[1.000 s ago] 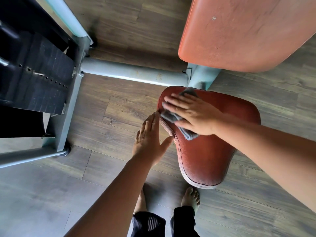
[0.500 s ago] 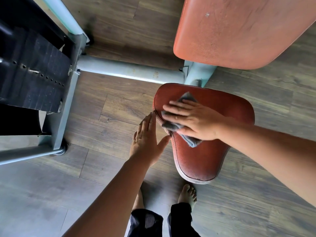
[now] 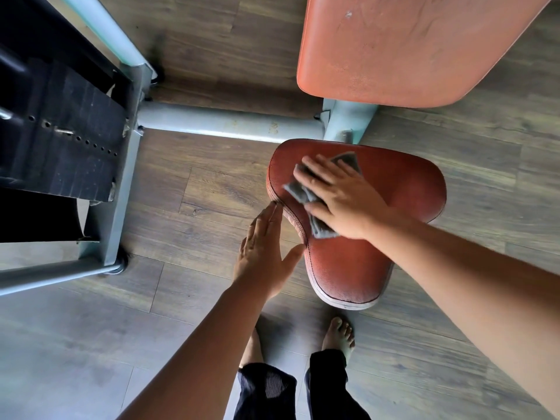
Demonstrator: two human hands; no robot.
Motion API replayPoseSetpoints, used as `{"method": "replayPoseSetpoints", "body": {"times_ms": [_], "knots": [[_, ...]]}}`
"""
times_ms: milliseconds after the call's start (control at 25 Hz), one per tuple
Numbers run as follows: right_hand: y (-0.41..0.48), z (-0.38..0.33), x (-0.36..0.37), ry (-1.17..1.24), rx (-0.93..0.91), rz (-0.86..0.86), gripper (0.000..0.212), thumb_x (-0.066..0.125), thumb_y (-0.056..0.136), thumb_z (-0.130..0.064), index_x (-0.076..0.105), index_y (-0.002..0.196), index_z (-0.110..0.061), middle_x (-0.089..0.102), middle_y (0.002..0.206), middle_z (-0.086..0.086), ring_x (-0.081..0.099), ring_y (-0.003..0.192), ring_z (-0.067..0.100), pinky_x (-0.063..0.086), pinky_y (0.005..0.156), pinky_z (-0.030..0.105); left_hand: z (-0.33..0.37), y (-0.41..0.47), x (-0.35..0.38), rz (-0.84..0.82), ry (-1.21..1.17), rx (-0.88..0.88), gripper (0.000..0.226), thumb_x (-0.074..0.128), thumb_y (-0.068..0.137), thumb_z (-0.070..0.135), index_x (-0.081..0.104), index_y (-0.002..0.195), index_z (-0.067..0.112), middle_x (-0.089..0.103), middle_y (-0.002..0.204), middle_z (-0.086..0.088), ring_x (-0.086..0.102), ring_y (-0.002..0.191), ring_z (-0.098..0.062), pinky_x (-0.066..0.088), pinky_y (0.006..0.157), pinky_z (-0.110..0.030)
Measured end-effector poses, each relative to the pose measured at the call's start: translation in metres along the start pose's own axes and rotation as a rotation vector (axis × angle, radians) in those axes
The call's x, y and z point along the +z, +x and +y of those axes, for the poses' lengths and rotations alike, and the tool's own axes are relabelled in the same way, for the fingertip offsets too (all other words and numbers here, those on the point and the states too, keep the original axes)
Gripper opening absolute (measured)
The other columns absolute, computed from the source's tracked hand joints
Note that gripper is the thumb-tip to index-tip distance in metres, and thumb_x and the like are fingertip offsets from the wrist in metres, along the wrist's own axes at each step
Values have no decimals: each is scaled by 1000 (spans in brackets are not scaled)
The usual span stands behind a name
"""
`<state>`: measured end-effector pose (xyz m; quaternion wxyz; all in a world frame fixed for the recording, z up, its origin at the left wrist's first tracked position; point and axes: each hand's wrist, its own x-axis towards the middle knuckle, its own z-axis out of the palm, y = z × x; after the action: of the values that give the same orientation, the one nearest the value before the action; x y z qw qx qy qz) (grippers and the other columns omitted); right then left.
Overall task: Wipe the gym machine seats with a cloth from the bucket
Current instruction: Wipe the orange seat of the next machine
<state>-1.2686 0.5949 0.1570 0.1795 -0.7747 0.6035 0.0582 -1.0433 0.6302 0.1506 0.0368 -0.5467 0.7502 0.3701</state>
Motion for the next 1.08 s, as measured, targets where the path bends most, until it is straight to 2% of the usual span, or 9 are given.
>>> {"method": "replayPoseSetpoints", "body": {"times_ms": [120,200,440,520,680,760,840,960,1080], "knots": [[32,12,-2,69,281,31,67,31,102,-53,15,161,-26,11,170,4,9,156,25,12,126,49,1,-10,4,7,-10,27,84,44,95,63,-1,161,35,0,169,15,12,156,-22,26,122,-53],[24,-8,1,85,352,79,68,33,101,-52,16,161,-22,13,169,7,11,156,27,12,126,49,2,-14,5,15,-26,55,81,46,96,59,5,161,36,4,169,13,15,155,-23,29,120,-53],[-78,-43,15,32,41,44,70,35,98,-58,22,160,-27,15,169,1,13,156,23,14,126,47,5,-26,5,-20,-35,143,76,45,96,61,10,160,42,8,168,16,17,155,-19,33,119,-53],[-64,-19,12,24,77,32,68,32,99,-58,21,160,-28,16,169,2,15,155,24,17,125,50,5,-30,7,-26,-30,150,75,47,97,58,10,160,41,8,169,16,15,155,-17,31,120,-51],[-26,-15,8,90,413,75,68,32,101,-54,18,160,-25,12,169,5,11,156,26,13,126,49,7,-37,10,-15,-34,160,73,51,98,53,16,161,36,13,168,15,15,155,-13,30,121,-49],[-45,-46,15,86,398,92,69,32,100,-55,19,160,-23,13,169,7,11,156,28,14,125,50,11,-40,10,-14,-31,167,73,51,98,52,17,160,37,16,168,14,16,154,-13,30,121,-47],[-83,-69,21,73,263,116,69,34,99,-57,24,159,-25,15,169,5,14,156,27,17,125,51,13,-43,10,-6,-24,186,72,52,97,49,20,160,35,21,166,13,21,152,-12,33,120,-45],[-108,-48,23,79,108,95,65,35,98,-59,30,157,-32,18,168,1,16,155,24,16,125,49,12,-49,12,-17,-4,201,72,52,97,50,19,160,34,20,166,14,20,152,-11,34,119,-45],[-77,-11,16,81,283,120,66,29,98,-59,26,158,-32,19,168,4,17,155,27,20,123,54,12,-53,14,-22,23,194,74,52,98,51,19,161,31,15,168,13,15,154,-10,30,121,-46]]}}
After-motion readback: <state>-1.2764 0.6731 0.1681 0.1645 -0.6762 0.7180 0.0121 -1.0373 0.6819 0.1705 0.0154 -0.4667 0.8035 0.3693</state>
